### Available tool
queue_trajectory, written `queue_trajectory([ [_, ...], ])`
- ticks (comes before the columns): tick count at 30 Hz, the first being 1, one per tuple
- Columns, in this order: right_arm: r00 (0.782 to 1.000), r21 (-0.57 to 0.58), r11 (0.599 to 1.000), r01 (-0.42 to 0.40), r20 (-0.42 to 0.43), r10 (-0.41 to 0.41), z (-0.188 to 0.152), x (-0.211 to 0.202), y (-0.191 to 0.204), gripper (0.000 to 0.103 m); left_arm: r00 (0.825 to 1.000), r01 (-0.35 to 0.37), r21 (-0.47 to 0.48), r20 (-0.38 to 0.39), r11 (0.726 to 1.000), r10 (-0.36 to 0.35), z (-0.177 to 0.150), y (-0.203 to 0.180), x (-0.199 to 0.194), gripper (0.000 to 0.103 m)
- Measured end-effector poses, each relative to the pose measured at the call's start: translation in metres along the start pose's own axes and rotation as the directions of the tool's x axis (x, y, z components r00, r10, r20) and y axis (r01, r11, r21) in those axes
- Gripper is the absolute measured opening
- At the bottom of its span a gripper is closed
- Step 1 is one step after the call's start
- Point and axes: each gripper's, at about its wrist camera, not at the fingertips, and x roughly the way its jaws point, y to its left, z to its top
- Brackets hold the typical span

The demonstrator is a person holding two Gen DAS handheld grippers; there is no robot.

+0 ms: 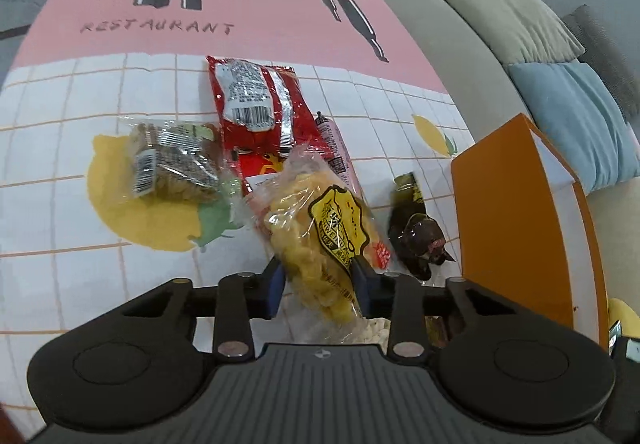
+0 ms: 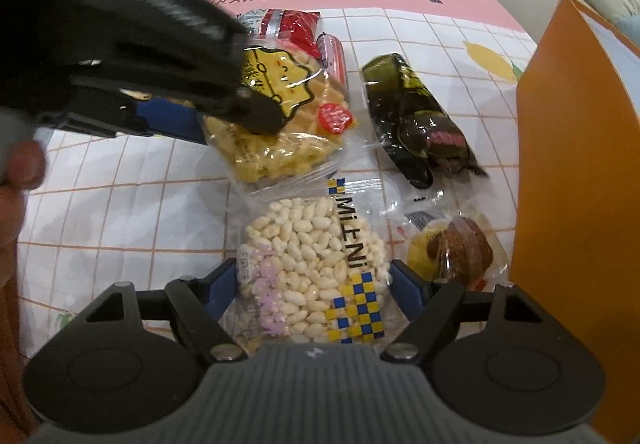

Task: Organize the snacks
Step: 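Grasp the white MILENI candy bag with the right tool while the left tool grasps the yellow waffle-cake bag, then carry the MILENI bag and waffle-cake bag over the orange box with both tools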

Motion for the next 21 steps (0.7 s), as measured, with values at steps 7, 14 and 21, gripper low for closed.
queue_trajectory([
  [7,1.0,-0.009,1.0,-0.024,0.009,0.024,-0.011,-0.015,0.005,0.077,1.0,-0.011,0.037,0.027,0.999,0.01,-0.01,-0.002,-0.029,0.034],
  [14,0.997,-0.027,0.998,-0.056,0.045,0.057,-0.022,-0.036,0.009,0.077,0.996,-0.024,0.03,0.082,0.999,0.021,-0.022,0.002,-0.066,0.032],
  [21,0.992,-0.02,0.997,-0.07,0.106,0.071,-0.034,-0.065,0.009,0.077,0.992,-0.046,0.046,0.117,0.998,0.041,-0.032,0.001,-0.089,0.029],
])
